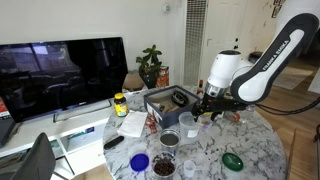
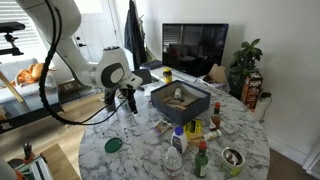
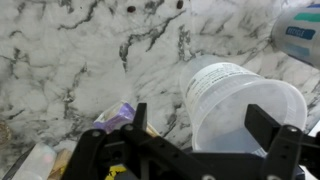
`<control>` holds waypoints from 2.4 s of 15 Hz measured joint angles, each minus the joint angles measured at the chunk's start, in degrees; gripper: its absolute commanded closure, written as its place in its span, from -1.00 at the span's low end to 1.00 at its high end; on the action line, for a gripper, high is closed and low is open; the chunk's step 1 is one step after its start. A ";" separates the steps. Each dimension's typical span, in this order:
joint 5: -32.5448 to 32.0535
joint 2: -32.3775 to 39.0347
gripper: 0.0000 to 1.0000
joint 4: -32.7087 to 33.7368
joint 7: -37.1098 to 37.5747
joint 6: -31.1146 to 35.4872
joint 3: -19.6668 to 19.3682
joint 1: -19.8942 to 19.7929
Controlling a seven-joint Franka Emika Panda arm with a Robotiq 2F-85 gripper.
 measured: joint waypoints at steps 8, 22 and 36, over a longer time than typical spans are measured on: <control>11.96 0.75 -1.00 1.15 -10.89 3.72 -2.29 3.92; 35.32 5.82 -1.00 4.49 -37.52 7.82 19.61 -4.61; 36.00 12.90 -1.00 7.51 -35.28 11.49 18.83 -4.83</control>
